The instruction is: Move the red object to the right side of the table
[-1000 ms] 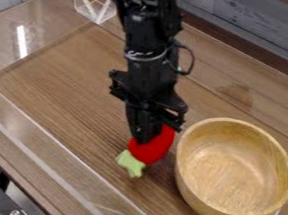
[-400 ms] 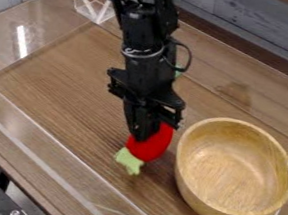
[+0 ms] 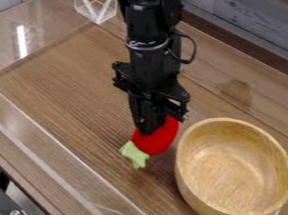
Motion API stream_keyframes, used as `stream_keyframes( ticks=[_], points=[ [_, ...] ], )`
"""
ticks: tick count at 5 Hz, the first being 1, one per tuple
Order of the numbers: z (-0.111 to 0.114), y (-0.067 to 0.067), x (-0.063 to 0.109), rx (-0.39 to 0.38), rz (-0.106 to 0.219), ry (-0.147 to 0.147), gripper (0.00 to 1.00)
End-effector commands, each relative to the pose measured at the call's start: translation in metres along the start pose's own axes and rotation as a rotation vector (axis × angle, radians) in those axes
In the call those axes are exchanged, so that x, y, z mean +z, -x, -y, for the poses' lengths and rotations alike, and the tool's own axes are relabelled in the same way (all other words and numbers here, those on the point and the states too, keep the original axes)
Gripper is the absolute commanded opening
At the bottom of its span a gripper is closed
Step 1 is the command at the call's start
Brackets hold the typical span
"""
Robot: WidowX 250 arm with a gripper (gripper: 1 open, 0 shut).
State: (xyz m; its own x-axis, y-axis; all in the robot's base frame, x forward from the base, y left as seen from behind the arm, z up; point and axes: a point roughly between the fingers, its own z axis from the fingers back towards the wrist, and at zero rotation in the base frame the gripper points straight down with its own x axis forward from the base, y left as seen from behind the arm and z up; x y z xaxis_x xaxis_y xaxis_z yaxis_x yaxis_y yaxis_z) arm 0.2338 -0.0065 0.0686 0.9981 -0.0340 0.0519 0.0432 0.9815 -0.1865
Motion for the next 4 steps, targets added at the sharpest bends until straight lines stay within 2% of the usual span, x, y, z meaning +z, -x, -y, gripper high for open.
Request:
stream_keyframes(
  ticks=[1, 3, 4],
  points=[
    [-0.005, -0.003, 0.001, -0.004, 0.016, -0.012, 0.00],
    [-0.003, -0.006, 0.003, -0.014, 0.017, -0.006, 0.00],
    [0.001, -0.015, 0.012, -0.017, 0.035, 0.006, 0.00]
  ],
)
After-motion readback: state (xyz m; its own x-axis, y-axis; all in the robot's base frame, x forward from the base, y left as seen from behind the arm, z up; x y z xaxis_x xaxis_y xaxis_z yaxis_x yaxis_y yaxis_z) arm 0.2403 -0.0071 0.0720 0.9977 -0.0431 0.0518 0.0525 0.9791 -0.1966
